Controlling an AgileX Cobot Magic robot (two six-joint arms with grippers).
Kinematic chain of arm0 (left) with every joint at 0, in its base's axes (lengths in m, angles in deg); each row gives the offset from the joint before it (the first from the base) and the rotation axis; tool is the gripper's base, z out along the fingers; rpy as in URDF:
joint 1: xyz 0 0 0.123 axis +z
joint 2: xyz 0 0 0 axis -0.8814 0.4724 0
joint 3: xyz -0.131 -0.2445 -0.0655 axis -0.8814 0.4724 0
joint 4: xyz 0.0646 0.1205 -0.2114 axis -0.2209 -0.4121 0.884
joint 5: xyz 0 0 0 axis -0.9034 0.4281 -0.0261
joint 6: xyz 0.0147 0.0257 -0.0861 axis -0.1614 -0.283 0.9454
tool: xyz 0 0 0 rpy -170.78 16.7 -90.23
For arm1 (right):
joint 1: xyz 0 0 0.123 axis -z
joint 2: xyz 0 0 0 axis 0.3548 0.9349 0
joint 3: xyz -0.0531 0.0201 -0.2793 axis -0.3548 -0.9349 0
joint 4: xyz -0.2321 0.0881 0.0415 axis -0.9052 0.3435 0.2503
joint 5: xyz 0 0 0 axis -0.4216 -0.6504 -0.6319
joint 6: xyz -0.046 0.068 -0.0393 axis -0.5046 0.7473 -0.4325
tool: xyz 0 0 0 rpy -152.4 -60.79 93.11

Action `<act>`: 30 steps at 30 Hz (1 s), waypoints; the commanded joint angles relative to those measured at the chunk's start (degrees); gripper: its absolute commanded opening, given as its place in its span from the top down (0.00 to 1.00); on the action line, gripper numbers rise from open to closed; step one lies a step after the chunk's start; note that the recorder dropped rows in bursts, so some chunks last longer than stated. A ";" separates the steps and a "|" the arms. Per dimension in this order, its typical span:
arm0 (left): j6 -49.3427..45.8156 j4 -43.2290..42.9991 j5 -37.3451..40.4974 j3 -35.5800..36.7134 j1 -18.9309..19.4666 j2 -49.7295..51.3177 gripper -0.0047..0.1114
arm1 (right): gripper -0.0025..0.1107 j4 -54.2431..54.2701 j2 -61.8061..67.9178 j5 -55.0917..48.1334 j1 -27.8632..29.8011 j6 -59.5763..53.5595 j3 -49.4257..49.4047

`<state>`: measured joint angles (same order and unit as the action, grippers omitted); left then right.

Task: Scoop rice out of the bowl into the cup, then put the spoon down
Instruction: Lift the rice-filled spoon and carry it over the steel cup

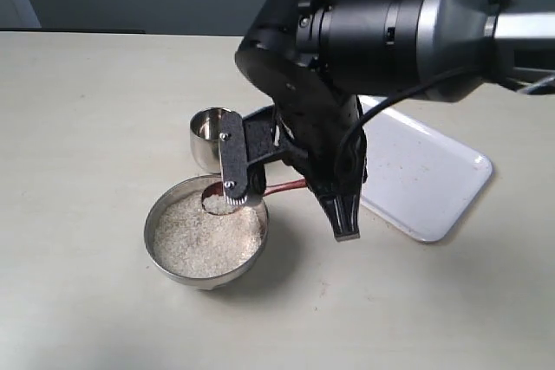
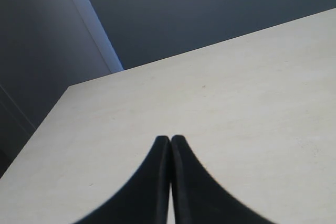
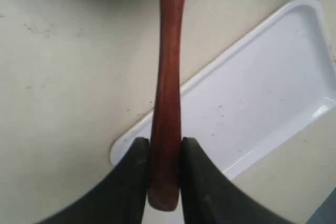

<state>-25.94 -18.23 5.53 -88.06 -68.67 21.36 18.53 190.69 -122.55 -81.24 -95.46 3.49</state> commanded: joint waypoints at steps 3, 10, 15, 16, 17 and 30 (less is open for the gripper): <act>0.38 0.01 -0.57 -0.14 -0.01 -0.29 0.96 | 0.98 2.44 -0.77 -0.17 1.22 -1.75 4.51; 0.38 0.01 -0.57 -0.14 -0.01 -0.29 0.96 | 0.98 3.43 -0.77 -0.17 1.85 -2.52 4.76; 0.38 0.01 -0.57 -0.14 -0.01 -0.29 0.96 | 0.98 3.32 -0.51 -0.17 1.85 -2.73 4.80; 0.38 0.01 -0.57 -0.14 -0.01 -0.29 0.96 | 0.98 3.32 -0.23 -0.17 1.85 -2.85 4.89; 0.38 0.01 -0.57 -0.14 -0.01 -0.29 0.96 | 0.98 3.32 -0.11 -0.17 1.85 -2.96 4.89; 0.38 0.01 -0.57 -0.14 -0.01 -0.29 0.96 | 0.98 2.30 1.15 -0.17 6.71 -3.99 4.89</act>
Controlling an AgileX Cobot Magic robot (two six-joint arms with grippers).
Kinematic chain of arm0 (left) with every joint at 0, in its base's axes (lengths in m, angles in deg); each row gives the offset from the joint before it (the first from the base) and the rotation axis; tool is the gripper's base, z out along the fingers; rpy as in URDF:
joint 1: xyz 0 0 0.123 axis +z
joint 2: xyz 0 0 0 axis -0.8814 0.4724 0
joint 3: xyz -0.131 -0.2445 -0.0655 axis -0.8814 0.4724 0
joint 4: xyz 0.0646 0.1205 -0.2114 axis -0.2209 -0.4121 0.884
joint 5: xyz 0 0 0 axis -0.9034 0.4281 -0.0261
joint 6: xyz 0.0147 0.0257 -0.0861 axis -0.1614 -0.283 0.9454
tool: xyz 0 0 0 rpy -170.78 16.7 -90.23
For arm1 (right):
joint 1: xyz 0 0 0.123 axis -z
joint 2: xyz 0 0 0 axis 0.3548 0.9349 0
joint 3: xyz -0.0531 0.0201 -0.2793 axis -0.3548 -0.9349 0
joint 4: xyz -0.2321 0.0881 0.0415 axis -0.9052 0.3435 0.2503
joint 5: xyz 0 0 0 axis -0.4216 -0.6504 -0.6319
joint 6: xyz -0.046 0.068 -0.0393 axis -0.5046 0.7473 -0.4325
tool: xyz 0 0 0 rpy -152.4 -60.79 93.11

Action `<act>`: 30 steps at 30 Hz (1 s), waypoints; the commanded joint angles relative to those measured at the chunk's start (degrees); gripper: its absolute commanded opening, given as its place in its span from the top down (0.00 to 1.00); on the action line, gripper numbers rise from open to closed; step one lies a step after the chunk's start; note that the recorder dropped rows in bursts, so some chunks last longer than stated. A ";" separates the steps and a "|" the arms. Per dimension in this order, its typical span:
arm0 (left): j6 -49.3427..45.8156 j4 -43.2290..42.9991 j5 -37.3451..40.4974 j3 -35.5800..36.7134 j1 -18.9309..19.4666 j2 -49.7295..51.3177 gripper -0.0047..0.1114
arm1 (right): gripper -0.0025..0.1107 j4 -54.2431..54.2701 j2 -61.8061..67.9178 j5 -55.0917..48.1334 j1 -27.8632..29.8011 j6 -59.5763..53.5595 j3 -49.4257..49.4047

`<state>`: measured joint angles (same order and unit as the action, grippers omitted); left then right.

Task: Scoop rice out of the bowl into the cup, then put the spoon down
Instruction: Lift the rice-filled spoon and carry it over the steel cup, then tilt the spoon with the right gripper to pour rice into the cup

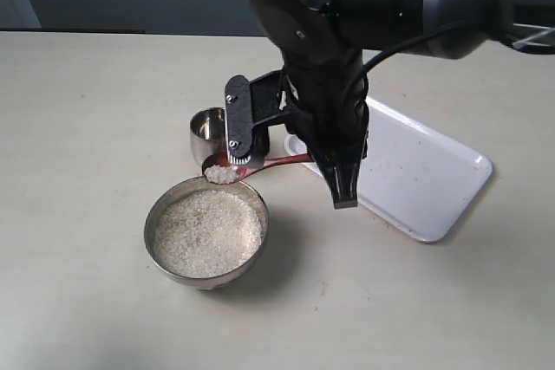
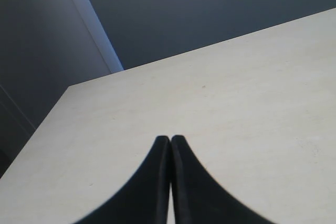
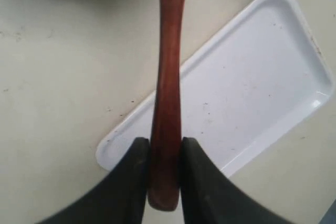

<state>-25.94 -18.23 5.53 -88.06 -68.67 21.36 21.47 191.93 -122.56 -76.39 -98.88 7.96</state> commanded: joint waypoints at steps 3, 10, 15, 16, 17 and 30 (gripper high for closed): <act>0.38 0.01 -0.57 -0.14 -0.01 -0.29 0.96 | 0.98 -0.91 -0.09 -0.16 2.72 -0.57 0.43; 0.38 0.01 -0.57 -0.14 -0.01 -0.29 0.96 | 0.98 -2.61 -0.09 0.49 3.12 -2.15 0.43; 0.38 0.01 -0.57 -0.14 -0.01 -0.29 0.96 | 0.98 -2.61 -0.09 2.85 3.12 -2.42 0.43; 0.38 0.01 -0.57 -0.14 -0.01 -0.29 0.96 | 0.98 -2.61 -0.09 2.85 3.12 -2.42 0.43; 0.38 0.01 -0.57 -0.14 -0.01 -0.29 0.96 | 0.98 -2.98 -0.09 2.85 3.23 -2.45 0.43; 0.38 0.01 -0.57 -0.14 -0.01 -0.29 0.96 | 0.98 2.11 10.26 2.59 7.60 -3.12 17.62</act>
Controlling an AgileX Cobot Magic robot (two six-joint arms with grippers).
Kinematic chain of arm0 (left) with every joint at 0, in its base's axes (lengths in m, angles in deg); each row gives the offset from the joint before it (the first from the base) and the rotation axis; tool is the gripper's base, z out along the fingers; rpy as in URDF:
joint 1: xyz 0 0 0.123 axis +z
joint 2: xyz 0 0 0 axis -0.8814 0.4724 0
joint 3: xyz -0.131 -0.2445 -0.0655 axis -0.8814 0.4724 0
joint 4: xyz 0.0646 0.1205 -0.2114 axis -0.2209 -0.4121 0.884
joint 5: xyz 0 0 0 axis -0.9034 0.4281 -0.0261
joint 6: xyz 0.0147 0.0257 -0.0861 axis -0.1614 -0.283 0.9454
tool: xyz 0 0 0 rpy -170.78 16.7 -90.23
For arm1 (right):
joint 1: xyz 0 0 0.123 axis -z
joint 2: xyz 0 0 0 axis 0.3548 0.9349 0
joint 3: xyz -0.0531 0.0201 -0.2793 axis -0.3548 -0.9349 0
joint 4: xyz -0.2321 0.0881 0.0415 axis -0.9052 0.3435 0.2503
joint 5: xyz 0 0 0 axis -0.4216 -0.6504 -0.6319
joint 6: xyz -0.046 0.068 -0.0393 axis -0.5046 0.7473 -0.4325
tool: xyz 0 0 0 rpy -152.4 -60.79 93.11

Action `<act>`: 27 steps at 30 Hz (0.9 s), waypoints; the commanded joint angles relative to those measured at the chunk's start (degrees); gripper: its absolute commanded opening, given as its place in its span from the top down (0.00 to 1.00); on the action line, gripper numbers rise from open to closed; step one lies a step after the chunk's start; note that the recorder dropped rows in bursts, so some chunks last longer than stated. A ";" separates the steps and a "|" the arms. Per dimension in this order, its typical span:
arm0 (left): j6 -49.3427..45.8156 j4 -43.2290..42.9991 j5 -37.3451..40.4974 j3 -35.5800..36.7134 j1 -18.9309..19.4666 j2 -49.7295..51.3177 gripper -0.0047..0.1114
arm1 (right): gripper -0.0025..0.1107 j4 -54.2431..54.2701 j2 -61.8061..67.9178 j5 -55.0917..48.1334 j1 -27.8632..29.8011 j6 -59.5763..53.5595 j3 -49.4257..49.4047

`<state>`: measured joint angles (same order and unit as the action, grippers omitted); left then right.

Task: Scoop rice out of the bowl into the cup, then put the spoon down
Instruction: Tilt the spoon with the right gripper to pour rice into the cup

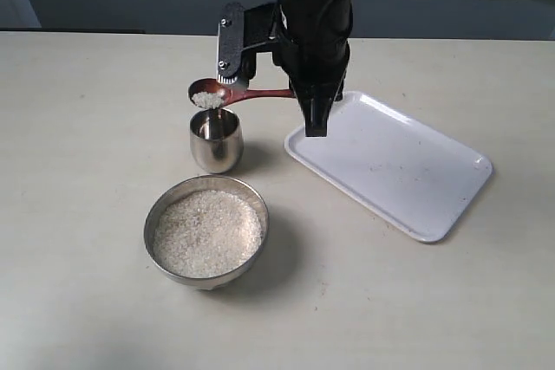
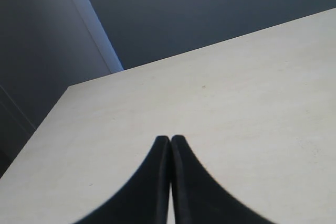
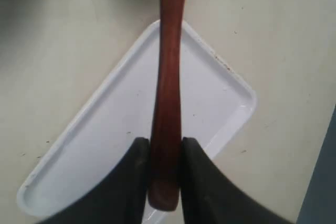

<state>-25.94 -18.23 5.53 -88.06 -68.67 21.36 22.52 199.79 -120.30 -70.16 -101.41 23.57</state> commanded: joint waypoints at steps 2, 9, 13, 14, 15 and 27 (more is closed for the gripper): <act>0.38 0.01 -0.57 -0.14 -0.01 -0.29 0.96 | 0.98 0.73 4.53 1.51 2.07 -0.59 2.75; 0.38 0.01 -0.57 -0.14 -0.01 -0.29 0.96 | 0.98 -3.51 7.93 7.10 2.72 -0.59 3.13; 0.38 0.01 -0.57 -0.14 -0.01 -0.29 0.96 | 0.98 -6.27 9.22 9.76 2.72 1.00 3.13; 0.38 0.01 -0.57 -0.14 -0.01 -0.29 0.96 | 0.98 -6.27 9.43 10.25 2.72 1.00 3.13; 0.38 0.01 -0.57 -0.14 -0.01 -0.29 0.96 | 0.98 -6.66 9.67 10.37 2.72 1.00 3.13; 0.38 0.01 -0.57 -0.14 -0.01 -0.29 0.96 | 0.98 -9.71 10.33 8.66 1.93 3.57 3.13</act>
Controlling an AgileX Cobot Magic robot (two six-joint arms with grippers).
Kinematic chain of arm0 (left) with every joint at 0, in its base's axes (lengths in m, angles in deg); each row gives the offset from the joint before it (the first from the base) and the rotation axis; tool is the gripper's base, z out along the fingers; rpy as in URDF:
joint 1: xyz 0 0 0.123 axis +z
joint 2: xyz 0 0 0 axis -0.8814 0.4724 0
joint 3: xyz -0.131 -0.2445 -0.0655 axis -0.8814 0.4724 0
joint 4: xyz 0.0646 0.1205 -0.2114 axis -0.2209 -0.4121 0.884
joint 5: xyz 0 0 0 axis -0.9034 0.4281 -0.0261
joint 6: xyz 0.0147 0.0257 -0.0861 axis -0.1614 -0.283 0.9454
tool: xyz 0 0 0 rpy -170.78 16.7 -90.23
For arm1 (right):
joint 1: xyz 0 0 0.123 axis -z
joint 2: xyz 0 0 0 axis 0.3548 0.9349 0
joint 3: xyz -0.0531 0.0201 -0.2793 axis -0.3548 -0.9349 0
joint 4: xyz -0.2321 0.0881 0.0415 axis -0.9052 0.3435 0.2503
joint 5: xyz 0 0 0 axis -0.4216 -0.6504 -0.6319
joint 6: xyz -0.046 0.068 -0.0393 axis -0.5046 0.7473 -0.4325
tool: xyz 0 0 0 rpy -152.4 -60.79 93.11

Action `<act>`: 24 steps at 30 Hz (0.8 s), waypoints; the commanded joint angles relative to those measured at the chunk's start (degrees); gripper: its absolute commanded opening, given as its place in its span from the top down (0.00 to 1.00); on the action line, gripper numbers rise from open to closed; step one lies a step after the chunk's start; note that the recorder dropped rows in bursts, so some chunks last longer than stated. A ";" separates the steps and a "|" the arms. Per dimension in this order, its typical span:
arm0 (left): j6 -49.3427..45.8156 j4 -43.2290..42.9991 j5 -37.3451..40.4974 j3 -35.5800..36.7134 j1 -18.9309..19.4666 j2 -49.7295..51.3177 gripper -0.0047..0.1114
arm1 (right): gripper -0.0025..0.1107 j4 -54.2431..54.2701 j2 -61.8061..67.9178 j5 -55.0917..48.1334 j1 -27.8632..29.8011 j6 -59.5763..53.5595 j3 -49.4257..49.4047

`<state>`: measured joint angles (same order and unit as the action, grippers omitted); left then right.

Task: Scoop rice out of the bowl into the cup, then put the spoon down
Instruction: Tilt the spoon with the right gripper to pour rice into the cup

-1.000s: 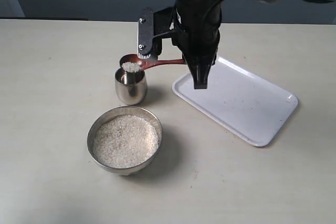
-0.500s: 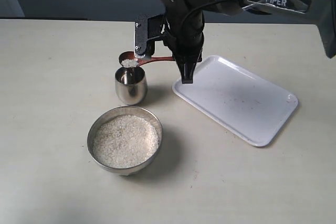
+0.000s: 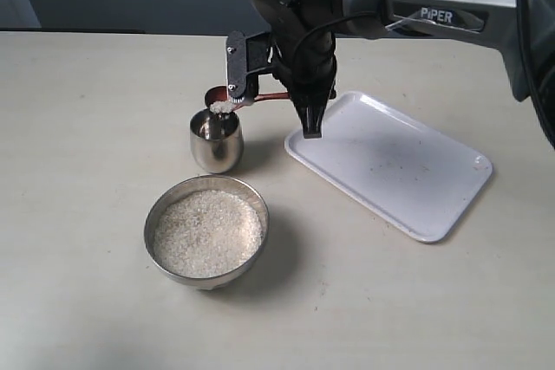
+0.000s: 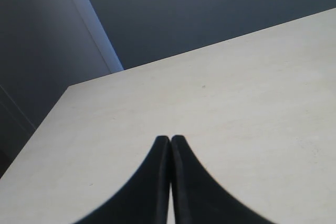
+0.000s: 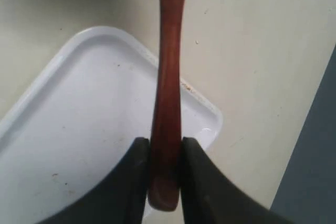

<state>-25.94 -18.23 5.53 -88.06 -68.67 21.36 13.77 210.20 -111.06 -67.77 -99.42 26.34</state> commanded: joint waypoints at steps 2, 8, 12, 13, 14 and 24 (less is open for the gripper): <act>0.38 0.01 -0.57 -0.14 -0.01 -0.29 0.96 | 0.98 -1.63 -0.09 -1.24 -1.13 1.58 0.36; 0.38 0.01 -0.57 -0.14 -0.01 -0.29 0.96 | 0.98 -7.98 -0.09 -1.45 -3.68 6.59 0.23; 0.38 0.01 -0.57 -0.14 -0.01 -0.29 0.96 | 0.98 -10.33 -0.09 -1.80 -4.68 8.99 0.15; 0.38 0.01 -0.57 -0.14 -0.01 -0.29 0.96 | 0.98 -11.27 -0.09 -2.25 -4.93 9.79 0.15; 0.38 0.01 -0.57 -0.14 -0.01 -0.29 0.96 | 0.98 -12.60 -0.09 -3.10 -5.04 10.89 -0.01; 0.38 0.01 -0.57 -0.14 -0.01 -0.29 0.96 | 0.98 -16.58 -0.09 -4.83 -7.76 15.41 -4.80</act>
<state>-25.94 -18.23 5.53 -88.06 -68.67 21.36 -0.36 210.20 -115.82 -74.33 -85.94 22.80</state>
